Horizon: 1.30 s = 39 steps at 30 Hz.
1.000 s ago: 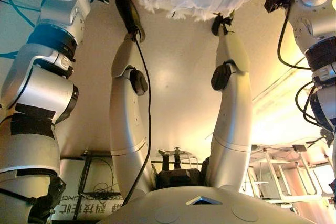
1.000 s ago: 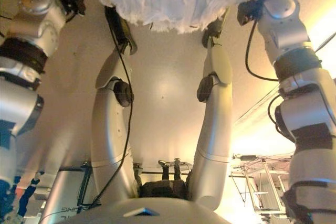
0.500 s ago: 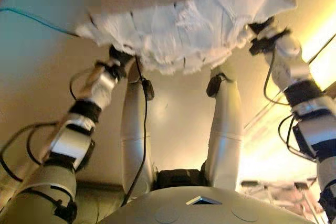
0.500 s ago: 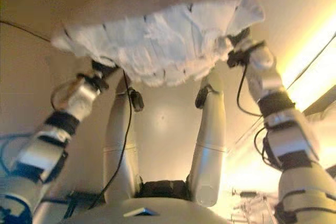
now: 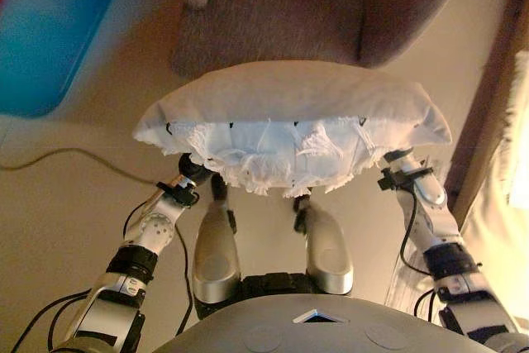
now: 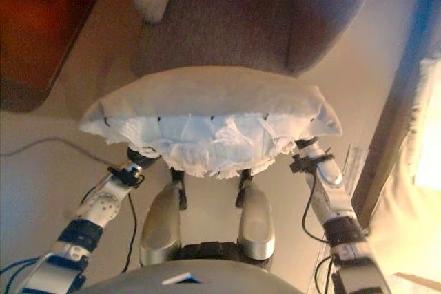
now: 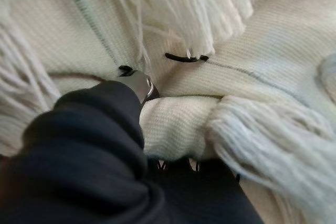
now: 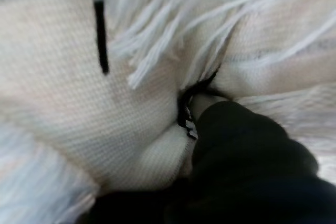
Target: Pick up the cushion and take it to the sofa
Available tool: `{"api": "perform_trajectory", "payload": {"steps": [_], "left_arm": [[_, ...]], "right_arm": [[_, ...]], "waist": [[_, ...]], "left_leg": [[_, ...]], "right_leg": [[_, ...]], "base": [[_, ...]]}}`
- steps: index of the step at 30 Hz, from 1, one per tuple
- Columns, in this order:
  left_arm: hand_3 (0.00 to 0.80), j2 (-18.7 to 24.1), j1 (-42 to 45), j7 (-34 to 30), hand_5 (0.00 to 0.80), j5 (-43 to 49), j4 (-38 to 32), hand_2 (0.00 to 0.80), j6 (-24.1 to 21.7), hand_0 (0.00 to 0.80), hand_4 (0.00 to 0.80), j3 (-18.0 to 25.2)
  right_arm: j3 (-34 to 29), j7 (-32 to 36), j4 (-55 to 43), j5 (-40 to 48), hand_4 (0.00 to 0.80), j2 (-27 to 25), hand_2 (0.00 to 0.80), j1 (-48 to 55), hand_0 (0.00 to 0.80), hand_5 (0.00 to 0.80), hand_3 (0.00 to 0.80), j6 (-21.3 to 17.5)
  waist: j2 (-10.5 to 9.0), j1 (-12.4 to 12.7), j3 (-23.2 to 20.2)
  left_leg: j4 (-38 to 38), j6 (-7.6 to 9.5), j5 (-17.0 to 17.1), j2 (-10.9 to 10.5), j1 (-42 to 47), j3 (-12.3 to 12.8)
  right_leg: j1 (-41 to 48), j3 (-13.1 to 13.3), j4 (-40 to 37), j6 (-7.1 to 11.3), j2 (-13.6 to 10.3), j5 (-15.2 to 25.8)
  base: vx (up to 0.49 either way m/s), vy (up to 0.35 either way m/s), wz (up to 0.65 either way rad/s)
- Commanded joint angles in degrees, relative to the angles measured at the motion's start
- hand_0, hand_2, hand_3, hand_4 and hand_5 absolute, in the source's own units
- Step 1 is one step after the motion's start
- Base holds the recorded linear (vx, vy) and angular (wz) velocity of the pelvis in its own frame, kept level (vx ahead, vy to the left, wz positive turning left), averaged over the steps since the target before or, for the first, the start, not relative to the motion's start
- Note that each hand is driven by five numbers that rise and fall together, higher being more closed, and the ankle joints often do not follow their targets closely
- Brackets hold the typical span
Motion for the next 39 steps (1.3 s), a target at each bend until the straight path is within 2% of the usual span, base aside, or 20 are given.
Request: {"api": "perform_trajectory", "payload": {"steps": [1, 2, 5, 8, 11, 14, 18, 23, 27, 31, 32, 34, 35, 36, 37, 38, 39], "left_arm": [[0.8, -5.95, 2.81, -3.38, 0.8, 1.89, -14.1, 0.8, -1.89, 0.8, 0.8, -4.12], [0.8, -5.19, 4.12, -2.29, 0.8, 2.25, -16.55, 0.8, -4.56, 0.8, 0.8, -3.7], [0.8, -3.69, 6.09, 3.56, 0.8, 4.23, -21.7, 0.8, -14.59, 0.8, 0.8, -1.7], [0.8, -3.58, 7.67, 12.13, 0.8, 6.56, -26.86, 0.8, -19.85, 0.8, 0.8, 1.19], [0.8, -3.86, 8.66, 13.12, 0.8, 8.57, -30.73, 0.8, -21.79, 0.8, 0.8, 1.66], [0.8, -3.9, 7.41, 15.32, 0.8, 10.07, -33.88, 0.8, -23.85, 0.8, 0.8, -0.57], [0.8, -3.37, 4.23, 18.29, 0.8, 13.39, -34.99, 0.8, -25.97, 0.8, 0.8, -3.16], [0.8, -2.12, 1.19, 19.97, 0.8, 13.32, -34.89, 0.8, -25.52, 0.8, 0.8, -4.46], [0.8, -1.56, 0.97, 20.81, 0.8, 13.5, -35.15, 0.8, -26.78, 0.8, 0.8, -4.13], [0.8, -1.63, 0.72, 22.54, 0.8, 13.19, -35.12, 0.8, -28.42, 0.8, 0.8, -3.59], [0.8, -1.74, 1.4, 22.63, 0.8, 13.14, -35.17, 0.8, -29.18, 0.8, 0.8, -3.02], [0.8, -2.16, 2.92, 23.2, 0.8, 14.98, -34.91, 0.8, -31.0, 0.8, 0.8, -2.08], [0.8, -2.33, 3.58, 23.51, 0.8, 15.45, -34.7, 0.8, -31.53, 0.8, 0.8, -1.88], [0.8, -2.49, 4.2, 23.68, 0.8, 15.42, -34.47, 0.8, -31.26, 0.8, 0.8, -1.31], [0.8, -2.63, 4.62, 23.8, 0.8, 15.8, -34.6, 0.8, -31.18, 0.8, 0.8, -0.84], [0.8, -2.72, 4.84, 23.04, 0.8, 16.36, -34.84, 0.8, -31.07, 0.8, 0.8, -0.29], [0.8, -2.72, 4.88, 22.96, 0.8, 16.96, -35.03, 0.8, -31.7, 0.8, 0.8, -0.37]], "right_arm": [[4.44, 3.8, -11.27, -4.1, 0.8, 0.8, 0.8, 2.05, 0.8, 0.8, 0.8, -1.86], [3.78, 4.19, -13.97, -3.73, 0.8, 0.27, 0.8, 3.31, 0.8, 0.8, 0.8, -1.88], [2.05, 4.86, -20.01, -3.23, 0.8, -1.04, 0.8, 4.61, 0.8, 0.8, 0.8, -2.56], [0.53, 1.95, -24.7, -2.88, 0.8, -1.41, 0.8, 5.05, 0.8, 0.8, 0.8, -3.36], [-0.12, -0.94, -28.25, -4.6, 0.8, -1.91, 0.8, 5.35, 0.8, 0.8, 0.8, -5.73], [-0.35, -3.64, -30.37, -3.28, 0.8, -2.49, 0.8, 4.54, 0.8, 0.8, 0.8, -7.57], [0.97, -7.71, -31.0, -6.54, 0.8, -3.46, 0.8, 2.86, 0.8, 0.8, 0.8, -7.22], [2.91, -11.76, -31.27, -7.35, 0.8, -4.35, 0.8, 1.17, 0.8, 0.8, 0.8, -7.37], [3.76, -12.53, -31.36, -9.19, 0.8, -4.92, 0.8, 0.32, 0.8, 0.8, 0.8, -6.9], [4.69, -13.28, -30.96, -9.98, 0.8, -6.41, 0.8, -1.97, 0.8, 0.8, 0.8, -6.0], [4.54, -12.59, -30.89, -9.22, 0.8, -7.02, 0.8, -2.2, 0.8, 0.8, 0.8, -6.35], [4.91, -10.86, -30.24, -7.93, 0.8, -7.27, 0.8, -2.1, 0.8, 0.8, 0.8, -8.22], [5.17, -10.42, -30.0, -7.68, 0.8, -7.16, 0.8, -2.19, 0.8, 0.8, 0.8, -8.8], [5.36, -10.25, -29.63, -7.71, 0.8, -7.01, 0.8, -2.42, 0.8, 0.8, 0.8, -9.5], [5.68, -10.51, -29.55, -7.69, 0.8, -6.98, 0.8, -2.67, 0.8, 0.8, 0.8, -9.73], [6.27, -11.32, -29.22, -8.56, 0.8, -6.58, 0.8, -3.28, 0.8, 0.8, 0.8, -10.1], [7.06, -12.53, -29.0, -9.92, 0.8, -6.35, 0.8, -3.97, 0.8, 0.8, 0.8, -10.38]], "waist": [[3.99, -0.38, -9.62], [4.19, -0.52, -10.84], [4.38, -0.3, -13.24], [4.41, 0.35, -15.21], [4.38, 0.46, -16.23], [4.34, 0.05, -16.72], [4.54, -0.53, -16.64], [4.75, -0.9, -16.15], [5.03, -1.14, -15.77], [4.41, -0.71, -14.59], [3.64, -0.55, -13.8], [2.37, -0.03, -12.22], [1.94, 0.2, -11.34], [1.66, 0.72, -10.26], [1.68, 1.25, -9.5], [2.15, 2.2, -8.33], [2.88, 2.76, -7.51]], "left_leg": [[-7.19, 3.87, -1.98, -1.39, 6.7, 1.47], [-8.28, 4.02, -2.05, -1.6, 8.43, 1.21], [-10.32, 3.99, -2.43, -1.73, 12.1, 1.61], [-12.42, 3.51, -2.38, -1.51, 15.07, 2.17], [-12.85, 3.07, -2.69, -1.22, 15.89, 2.38], [-12.85, 2.69, -2.96, -0.89, 16.12, 2.35], [-12.85, 2.32, -2.6, -0.51, 15.72, 2.14], [-12.85, 1.83, -1.9, 0.21, 15.21, 1.54], [-12.85, 0.98, -0.84, 1.8, 15.15, 1.05], [-12.85, -0.33, 1.04, 4.31, 15.95, 0.95], [-9.27, -0.43, 1.2, 5.29, 15.03, 1.66], [1.38, 0.48, 1.79, 5.97, 10.42, 0.86], [6.52, 1.41, 1.38, 5.86, 8.18, 0.62], [11.75, 2.48, 0.49, 4.52, 5.86, 0.18], [13.82, 3.24, -0.39, 3.08, 4.43, -0.4], [16.47, 3.85, -1.06, 0.24, 1.95, -1.2], [17.04, 3.63, 0.02, -1.41, -0.19, -1.26]], "right_leg": [[2.69, 1.09, 1.38, 1.61, 0.72, -2.24], [4.45, 1.56, 0.29, 1.46, 1.34, -2.87], [8.4, 0.51, -2.02, 1.04, 1.86, -3.94], [12.18, -1.29, -5.28, 0.59, 1.99, -3.95], [14.19, -2.25, -7.56, 0.27, 2.34, -3.6], [15.42, -2.52, -8.86, 0.03, 2.83, -3.46], [15.77, -2.93, -8.97, -0.25, 3.15, -3.91], [15.68, -2.64, -8.77, -0.97, 4.15, -4.67], [15.66, -1.08, -8.77, -2.51, 6.04, -5.58], [15.3, 1.8, -8.45, -4.31, 8.07, -6.1], [14.94, 2.74, -7.89, -4.81, 8.08, -5.88], [14.39, 4.4, -6.96, -6.09, 8.64, -5.49], [14.37, 5.42, -6.5, -6.57, 9.09, -5.36], [14.66, 6.15, -5.99, -7.06, 9.49, -5.46], [14.95, 6.43, -5.48, -7.15, 9.74, -5.71], [15.33, 6.12, -4.36, -7.27, 10.09, -6.46], [15.43, 6.15, -3.25, -7.44, 10.79, -7.2]], "base": [[0.18, 0.046, -0.02], [0.113, 0.039, 0.03], [0.086, 0.022, 0.04], [0.067, -0.009, 0.02], [-0.001, -0.037, -0.03], [-0.031, -0.056, 0.0], [-0.046, -0.073, 0.01], [-0.063, -0.139, 0.0], [-0.043, -0.202, -0.01], [-0.039, -0.227, -0.01], [-0.055, -0.283, -0.06], [-0.057, -0.314, -0.22], [-0.006, -0.332, -0.3], [0.037, -0.263, -0.38], [0.067, -0.207, -0.47], [0.066, -0.113, -0.49], [0.085, -0.074, -0.44]]}}
